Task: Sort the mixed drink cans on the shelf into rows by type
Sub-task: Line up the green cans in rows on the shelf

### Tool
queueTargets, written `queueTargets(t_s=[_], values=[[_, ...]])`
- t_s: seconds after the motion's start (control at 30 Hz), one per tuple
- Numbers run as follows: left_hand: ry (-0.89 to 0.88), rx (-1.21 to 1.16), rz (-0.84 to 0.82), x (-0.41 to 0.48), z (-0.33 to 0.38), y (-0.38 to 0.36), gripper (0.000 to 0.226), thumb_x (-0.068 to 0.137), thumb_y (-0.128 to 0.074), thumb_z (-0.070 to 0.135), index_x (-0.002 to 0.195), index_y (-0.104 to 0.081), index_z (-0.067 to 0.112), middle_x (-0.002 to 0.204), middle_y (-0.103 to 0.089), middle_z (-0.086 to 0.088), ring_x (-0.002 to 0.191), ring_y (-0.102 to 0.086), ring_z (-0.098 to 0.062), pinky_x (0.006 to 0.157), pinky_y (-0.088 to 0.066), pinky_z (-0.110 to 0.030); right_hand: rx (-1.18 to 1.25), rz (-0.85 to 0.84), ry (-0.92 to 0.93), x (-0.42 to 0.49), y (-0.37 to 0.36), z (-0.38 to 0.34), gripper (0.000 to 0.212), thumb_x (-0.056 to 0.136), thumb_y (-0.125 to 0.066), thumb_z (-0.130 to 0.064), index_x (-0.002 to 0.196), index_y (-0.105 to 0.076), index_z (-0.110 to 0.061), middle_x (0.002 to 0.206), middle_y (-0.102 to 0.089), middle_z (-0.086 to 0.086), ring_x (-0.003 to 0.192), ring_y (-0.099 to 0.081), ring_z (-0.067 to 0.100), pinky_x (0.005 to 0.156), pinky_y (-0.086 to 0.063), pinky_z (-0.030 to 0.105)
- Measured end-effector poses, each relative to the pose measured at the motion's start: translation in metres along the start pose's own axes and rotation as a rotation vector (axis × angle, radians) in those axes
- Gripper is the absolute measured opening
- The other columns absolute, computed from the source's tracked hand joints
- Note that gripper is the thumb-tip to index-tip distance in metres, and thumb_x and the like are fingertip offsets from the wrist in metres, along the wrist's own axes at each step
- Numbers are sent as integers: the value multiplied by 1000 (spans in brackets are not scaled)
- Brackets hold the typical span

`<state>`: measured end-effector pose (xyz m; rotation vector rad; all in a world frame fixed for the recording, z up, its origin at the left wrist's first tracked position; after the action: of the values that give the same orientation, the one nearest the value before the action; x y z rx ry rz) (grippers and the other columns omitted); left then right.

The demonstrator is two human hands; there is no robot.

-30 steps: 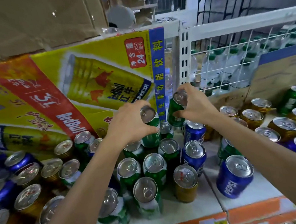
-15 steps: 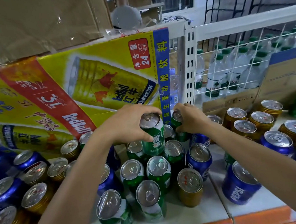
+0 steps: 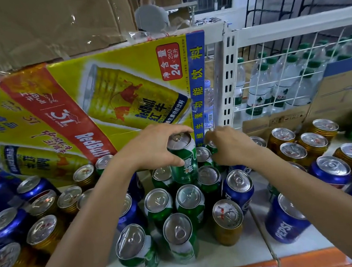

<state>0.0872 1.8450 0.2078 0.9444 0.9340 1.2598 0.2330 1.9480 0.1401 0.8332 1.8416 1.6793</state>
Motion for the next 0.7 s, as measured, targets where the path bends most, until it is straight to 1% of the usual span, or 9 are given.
queueTargets(t_s=[0.03,0.1,0.17,0.23,0.3,0.43,0.53,0.63,0.7], values=[[1,-6,7,0,0,0,75,73,-80,31,136,-42,42,143,-44,14,130,-40,-10,95,-29,-24,41,-70,51,-7,3,-7,42,76,-67,-24,116,-57,-17,109,-59,7,104,-56,27,77,-53,38],[-1,-16,21,-1,1,-1,74,73,-80,30,136,-43,41,142,-45,14,129,-41,-10,93,-29,-22,46,-241,110,-20,2,-20,52,74,-71,-37,121,-54,-22,111,-61,3,103,-58,26,78,-52,36],[-4,-18,40,-1,2,-1,74,72,-81,29,136,-44,39,141,-47,14,128,-42,-9,92,-29,-20,-57,-304,93,-27,-5,-28,67,72,-73,-49,128,-46,-23,115,-60,3,106,-58,26,79,-50,36],[-11,-9,58,-1,3,-1,74,72,-81,29,136,-45,39,140,-48,14,127,-43,-9,91,-29,-20,-96,-290,84,-29,-15,-30,75,72,-73,-53,133,-42,-23,117,-60,5,106,-59,28,79,-51,39],[-15,-19,73,-3,3,-3,74,71,-82,29,135,-46,39,140,-48,13,127,-43,-10,93,-30,-22,-57,-275,72,-29,-21,-26,76,71,-73,-52,135,-41,-24,118,-60,7,105,-60,29,82,-53,41],[-8,-45,93,-5,2,-9,74,69,-83,31,133,-47,42,139,-49,13,128,-42,-14,103,-35,-33,-43,-255,22,-28,-20,-14,76,67,-74,-55,130,-47,-24,119,-61,6,107,-58,30,86,-52,43],[-20,-16,94,-2,1,-15,74,68,-83,31,132,-48,40,136,-51,12,124,-46,-12,102,-37,-31,-50,-258,3,-28,-22,-15,70,68,-75,-54,123,-50,-18,115,-60,7,104,-58,30,82,-51,39],[-25,-11,93,2,-3,-21,71,66,-84,31,128,-50,39,131,-55,13,119,-50,-10,97,-40,-29,-34,-254,3,-30,-21,-14,65,70,-76,-51,113,-47,-11,109,-60,9,98,-58,31,71,-46,35],[-31,6,66,6,-7,-26,69,65,-85,31,125,-51,38,129,-55,12,117,-51,-10,97,-42,-32,-24,-238,15,-31,-20,-13,67,68,-77,-50,111,-44,-10,107,-60,11,97,-58,32,71,-47,36]])
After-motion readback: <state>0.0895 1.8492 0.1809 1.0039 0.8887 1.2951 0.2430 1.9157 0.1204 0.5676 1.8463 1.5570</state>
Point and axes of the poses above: each hand's wrist, its own x-axis towards the middle knuckle, its own y-axis out of the back of the hand, z = x × y, the point moved 3 cm from there along x, towards the middle knuckle
